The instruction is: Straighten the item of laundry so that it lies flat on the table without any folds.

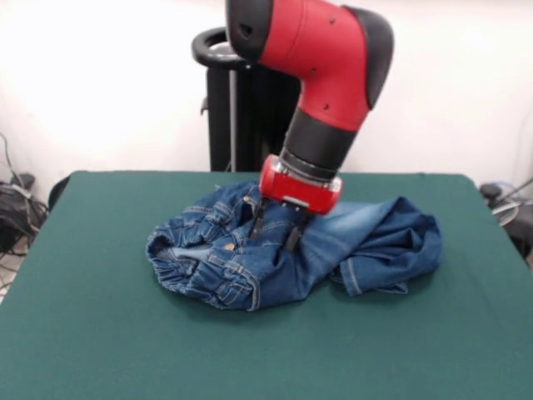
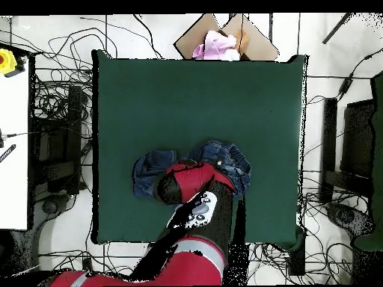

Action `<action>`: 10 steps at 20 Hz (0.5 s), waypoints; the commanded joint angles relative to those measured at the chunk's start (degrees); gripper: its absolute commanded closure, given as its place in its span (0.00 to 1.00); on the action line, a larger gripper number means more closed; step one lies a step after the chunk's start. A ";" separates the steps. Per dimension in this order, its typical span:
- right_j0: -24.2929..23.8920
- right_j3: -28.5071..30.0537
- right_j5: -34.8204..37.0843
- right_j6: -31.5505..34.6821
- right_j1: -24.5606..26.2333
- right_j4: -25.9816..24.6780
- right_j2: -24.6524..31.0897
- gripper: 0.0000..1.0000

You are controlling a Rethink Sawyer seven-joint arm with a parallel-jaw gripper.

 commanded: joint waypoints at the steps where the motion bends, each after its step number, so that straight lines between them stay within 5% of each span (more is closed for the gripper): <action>1: 0.12 0.46 -5.87 6.42 7.18 -2.18 0.73 0.00; 7: 7.34 -1.43 -18.35 13.07 18.68 3.48 -6.29 0.00; 10: 6.60 -2.41 -22.91 11.36 21.45 5.04 -6.18 0.00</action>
